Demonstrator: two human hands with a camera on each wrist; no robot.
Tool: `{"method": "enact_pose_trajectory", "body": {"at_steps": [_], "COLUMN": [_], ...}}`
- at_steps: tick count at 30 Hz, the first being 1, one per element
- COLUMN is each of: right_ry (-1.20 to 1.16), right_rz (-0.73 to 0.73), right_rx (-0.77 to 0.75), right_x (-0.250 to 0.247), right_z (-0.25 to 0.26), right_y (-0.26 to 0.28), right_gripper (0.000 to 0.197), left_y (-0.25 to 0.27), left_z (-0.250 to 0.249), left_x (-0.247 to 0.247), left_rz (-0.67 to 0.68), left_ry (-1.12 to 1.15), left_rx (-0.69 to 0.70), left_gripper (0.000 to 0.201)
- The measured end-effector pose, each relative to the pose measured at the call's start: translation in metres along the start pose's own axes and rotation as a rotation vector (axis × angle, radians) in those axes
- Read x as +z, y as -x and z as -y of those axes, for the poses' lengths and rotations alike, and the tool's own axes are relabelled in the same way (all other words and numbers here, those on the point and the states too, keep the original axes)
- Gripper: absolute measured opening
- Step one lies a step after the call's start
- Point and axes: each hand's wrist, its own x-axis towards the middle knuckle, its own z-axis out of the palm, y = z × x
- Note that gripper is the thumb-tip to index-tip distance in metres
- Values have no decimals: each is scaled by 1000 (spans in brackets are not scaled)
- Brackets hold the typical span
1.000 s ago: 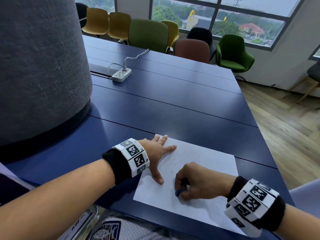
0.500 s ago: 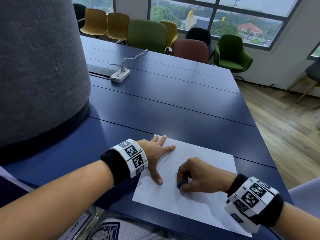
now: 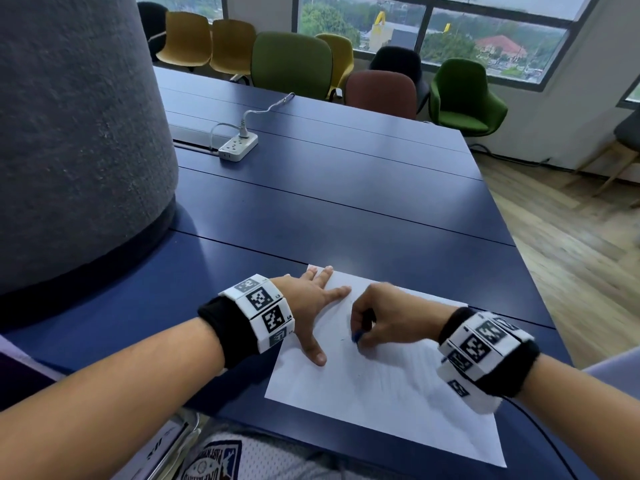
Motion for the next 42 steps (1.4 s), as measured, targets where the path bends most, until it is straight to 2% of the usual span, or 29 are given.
{"method": "enact_pose_trajectory", "body": {"at_steps": [2, 7, 11, 16, 20, 24, 25, 28, 30, 35, 37, 42], "right_ry": [7, -3, 14, -30, -31, -25, -30, -11, -6, 1, -7, -5], "right_rz": [104, -37, 165, -23, 164, -32, -39, 134, 176, -171, -212, 35], "right_rx": [-27, 21, -54, 4, -60, -1, 6, -31, -20, 81, 86, 62], "right_x": [4, -2, 10, 5, 13, 0, 0, 7, 3, -27, -27, -21], "right_z": [5, 0, 11, 1, 12, -1, -2, 8, 10, -16, -21, -16], "right_y": [4, -2, 9, 0, 8, -5, -5, 7, 5, -34, -38, -25], "right_gripper": [12, 10, 12, 9, 11, 8, 8, 11, 11, 9, 8, 12], "left_y": [0, -1, 0, -2, -1, -1, -1, 0, 0, 1, 1, -1], "left_z": [1, 1, 1, 2, 1, 3, 2, 1, 1, 2, 1, 1], "left_x": [1, 2, 1, 3, 3, 3, 3, 4, 4, 3, 3, 3], "left_rz": [2, 3, 2, -3, -11, -3, -4, -12, -17, -21, -20, -5], "left_ry": [0, 7, 2, 0, -3, 15, 18, 19, 8, 17, 11, -4], "left_rx": [-3, 2, -5, -2, -7, 4, 5, 5, 8, 20, 15, 5], "left_gripper": [134, 135, 135, 135, 135, 136, 135, 134, 134, 134, 134, 134]}}
